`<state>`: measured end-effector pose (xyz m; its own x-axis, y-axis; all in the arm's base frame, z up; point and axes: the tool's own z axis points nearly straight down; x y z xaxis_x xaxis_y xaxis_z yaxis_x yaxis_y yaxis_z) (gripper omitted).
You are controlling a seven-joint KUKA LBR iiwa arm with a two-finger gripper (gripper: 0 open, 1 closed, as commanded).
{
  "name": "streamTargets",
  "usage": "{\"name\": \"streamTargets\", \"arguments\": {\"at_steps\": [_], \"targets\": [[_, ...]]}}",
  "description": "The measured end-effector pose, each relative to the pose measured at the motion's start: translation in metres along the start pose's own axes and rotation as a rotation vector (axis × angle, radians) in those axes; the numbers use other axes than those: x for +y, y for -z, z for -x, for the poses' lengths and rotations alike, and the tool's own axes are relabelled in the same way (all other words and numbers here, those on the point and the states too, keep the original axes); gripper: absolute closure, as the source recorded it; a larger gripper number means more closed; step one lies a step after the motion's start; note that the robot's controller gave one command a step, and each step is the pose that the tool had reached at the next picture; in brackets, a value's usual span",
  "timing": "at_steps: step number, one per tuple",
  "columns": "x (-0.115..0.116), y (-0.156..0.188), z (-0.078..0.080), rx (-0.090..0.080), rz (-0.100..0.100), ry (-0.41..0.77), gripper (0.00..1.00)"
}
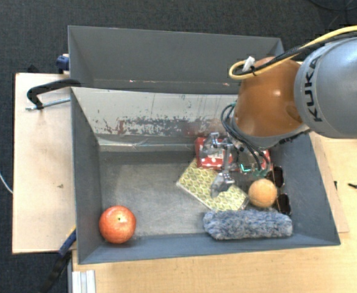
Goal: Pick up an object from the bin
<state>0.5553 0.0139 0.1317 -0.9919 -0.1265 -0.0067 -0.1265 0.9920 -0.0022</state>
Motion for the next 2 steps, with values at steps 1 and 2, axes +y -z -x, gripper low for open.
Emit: {"name": "streamTargets", "arguments": {"at_steps": [1,2], "targets": [[0.0571,-0.0569,0.0018,0.007,0.004,0.173,1.0],[0.0571,-0.0569,0.0018,0.007,0.004,0.172,1.0]]}}
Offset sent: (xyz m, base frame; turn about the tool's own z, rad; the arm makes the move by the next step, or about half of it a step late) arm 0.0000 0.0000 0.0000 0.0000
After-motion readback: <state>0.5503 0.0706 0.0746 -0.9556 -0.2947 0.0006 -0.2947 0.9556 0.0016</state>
